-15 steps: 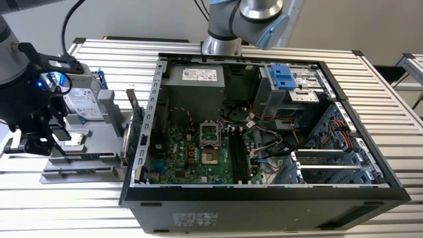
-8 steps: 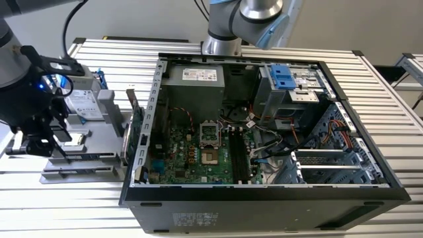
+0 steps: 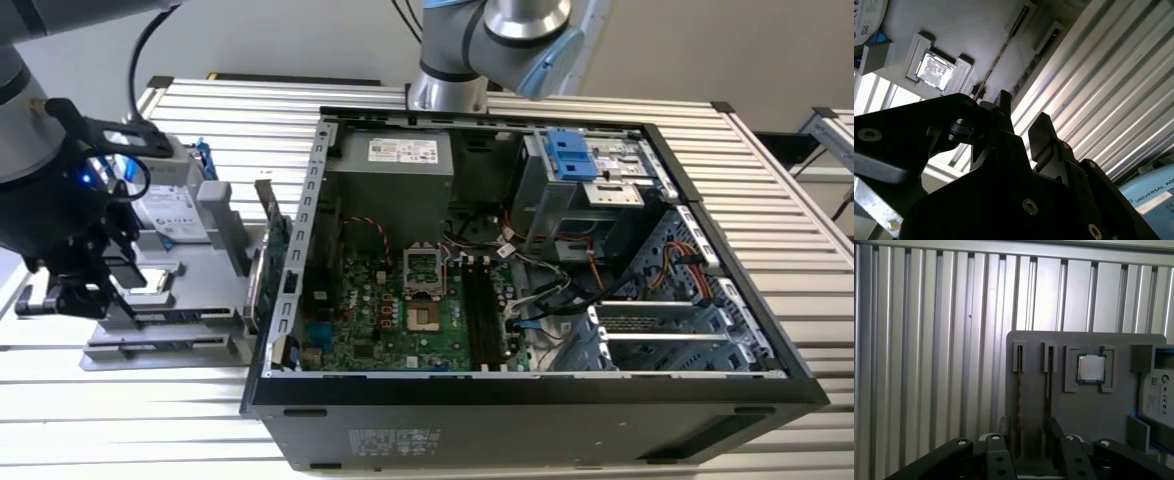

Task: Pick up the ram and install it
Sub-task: 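Pick up the ram and move it above insertion slot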

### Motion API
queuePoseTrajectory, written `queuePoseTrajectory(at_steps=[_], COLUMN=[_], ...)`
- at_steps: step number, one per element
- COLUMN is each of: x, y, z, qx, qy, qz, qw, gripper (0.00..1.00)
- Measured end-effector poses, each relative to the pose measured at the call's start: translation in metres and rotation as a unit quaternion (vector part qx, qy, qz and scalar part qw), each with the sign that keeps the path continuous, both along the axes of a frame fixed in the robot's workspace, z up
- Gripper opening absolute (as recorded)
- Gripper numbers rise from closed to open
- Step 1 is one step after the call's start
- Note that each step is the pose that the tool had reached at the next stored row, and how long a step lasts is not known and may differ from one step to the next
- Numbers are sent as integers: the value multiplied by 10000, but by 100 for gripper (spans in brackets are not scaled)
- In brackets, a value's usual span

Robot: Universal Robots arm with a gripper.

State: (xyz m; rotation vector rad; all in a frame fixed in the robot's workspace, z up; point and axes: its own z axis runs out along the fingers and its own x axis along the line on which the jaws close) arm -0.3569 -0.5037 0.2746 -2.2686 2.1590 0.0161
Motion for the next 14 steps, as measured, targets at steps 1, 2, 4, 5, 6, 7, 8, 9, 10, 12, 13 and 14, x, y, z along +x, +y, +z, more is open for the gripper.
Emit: queuePoseTrajectory(at_steps=[1, 2, 4, 5, 6, 7, 8, 9, 10, 12, 13, 14], x=[0, 0, 0, 0, 0, 0, 0, 0, 0, 0, 0, 0], y=[0, 0, 0, 0, 0, 0, 0, 0, 0, 0, 0, 0], z=[-5, -10, -21, -27, -32, -37, -42, -47, -52, -58, -59, -59], qx=[0, 0, 0, 0, -1, -1, 0, 0, 0, -1, -1, -1], qy=[0, 0, 0, 1, 1, 1, 0, 1, 1, 1, 1, 1], qz=[0, 0, 0, 0, 0, 0, 0, 0, 0, 0, 0, 0], qw=[10000, 10000, 10000, 10000, 10000, 10000, 10000, 10000, 10000, 10000, 10000, 10000], gripper=[100, 100, 100, 100, 100, 100, 100, 100, 100, 100, 100, 100])
